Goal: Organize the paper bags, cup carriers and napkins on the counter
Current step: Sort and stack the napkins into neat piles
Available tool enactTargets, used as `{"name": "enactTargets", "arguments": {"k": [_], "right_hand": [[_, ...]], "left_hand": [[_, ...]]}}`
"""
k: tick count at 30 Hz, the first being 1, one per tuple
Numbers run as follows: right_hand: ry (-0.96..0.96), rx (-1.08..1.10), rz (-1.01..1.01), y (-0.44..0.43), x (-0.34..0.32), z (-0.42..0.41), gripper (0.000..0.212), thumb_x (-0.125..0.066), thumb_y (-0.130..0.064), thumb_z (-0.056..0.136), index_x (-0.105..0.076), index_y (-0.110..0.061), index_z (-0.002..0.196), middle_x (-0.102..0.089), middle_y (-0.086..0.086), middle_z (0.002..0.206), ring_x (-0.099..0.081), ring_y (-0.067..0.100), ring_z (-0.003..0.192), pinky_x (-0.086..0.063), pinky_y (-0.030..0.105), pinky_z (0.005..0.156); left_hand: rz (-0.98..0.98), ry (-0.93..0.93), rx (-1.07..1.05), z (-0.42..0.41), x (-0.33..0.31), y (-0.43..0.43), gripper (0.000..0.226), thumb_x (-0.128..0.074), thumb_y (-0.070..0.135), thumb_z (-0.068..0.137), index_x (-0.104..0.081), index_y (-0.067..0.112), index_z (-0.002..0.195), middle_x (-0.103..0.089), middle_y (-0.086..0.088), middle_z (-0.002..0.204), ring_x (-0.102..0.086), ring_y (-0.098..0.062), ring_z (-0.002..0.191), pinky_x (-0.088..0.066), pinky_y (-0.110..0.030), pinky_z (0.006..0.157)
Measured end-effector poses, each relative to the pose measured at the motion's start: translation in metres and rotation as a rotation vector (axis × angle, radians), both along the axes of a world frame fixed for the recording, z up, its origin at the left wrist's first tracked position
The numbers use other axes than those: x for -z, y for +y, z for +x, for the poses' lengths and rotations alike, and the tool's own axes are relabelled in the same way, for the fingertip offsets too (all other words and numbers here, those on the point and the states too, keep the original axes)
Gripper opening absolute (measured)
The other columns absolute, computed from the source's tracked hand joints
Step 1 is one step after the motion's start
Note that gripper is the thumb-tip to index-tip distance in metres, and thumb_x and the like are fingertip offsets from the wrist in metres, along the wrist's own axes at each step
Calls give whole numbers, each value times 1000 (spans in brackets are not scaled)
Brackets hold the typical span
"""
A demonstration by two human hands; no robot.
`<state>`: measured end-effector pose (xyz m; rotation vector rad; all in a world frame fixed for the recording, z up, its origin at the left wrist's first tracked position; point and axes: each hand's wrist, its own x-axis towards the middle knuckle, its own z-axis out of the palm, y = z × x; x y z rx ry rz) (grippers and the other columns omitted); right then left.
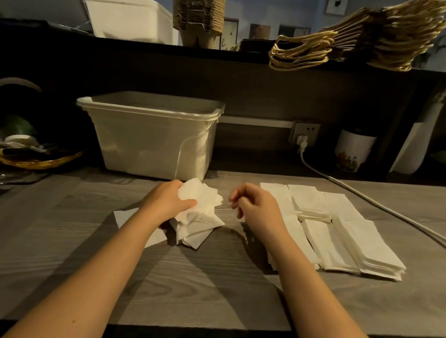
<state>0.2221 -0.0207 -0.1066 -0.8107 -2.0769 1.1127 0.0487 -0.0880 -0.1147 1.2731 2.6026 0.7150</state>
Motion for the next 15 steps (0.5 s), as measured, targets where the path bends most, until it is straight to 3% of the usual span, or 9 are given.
{"name": "enactTargets", "arguments": {"k": [4,7,8,9,11,15], "right_hand": [[-21,3,1,5,6,2,34,-41,-4,95,-55,-29,77,-58,-8,79,-53,3,68,-40,9,54],[76,49,-102,6,9,1,16,-49,-13,95,-56,-27,95,-60,-6,95,-57,3,79,-47,13,64],[121,54,-177,5,10,1,16,-54,-19,94,-55,-26,108,-59,-6,104,-59,5,87,-49,16,71],[177,35,-270,6,12,1,29,-58,-25,91,-51,-23,119,-57,-5,111,-59,8,96,-51,21,79],[294,-48,-490,6,12,0,46,-61,-32,89,-46,-18,130,-57,-1,122,-58,15,108,-50,28,90],[355,-162,-706,0,12,-4,36,-53,-33,94,-51,-17,126,-60,6,121,-58,22,111,-51,35,92]], "left_hand": [[144,-46,57,4,-5,1,28,-59,38,87,-56,16,105,-60,-1,98,-57,-21,90,-46,-35,72],[430,-484,135,21,-13,-1,27,-60,33,88,-51,22,111,-59,5,100,-58,-16,95,-48,-28,72],[523,-627,159,29,-14,-2,31,-60,32,88,-49,23,116,-59,6,103,-58,-15,98,-50,-27,73],[594,-695,177,36,-14,-2,32,-59,31,89,-48,24,118,-60,7,105,-58,-14,100,-51,-27,74],[655,-677,204,47,-10,0,28,-55,32,91,-46,27,116,-59,7,107,-57,-11,100,-50,-24,73],[562,-556,272,66,-1,2,21,-42,35,96,-35,29,115,-50,14,101,-51,-2,90,-43,-12,61]]}}
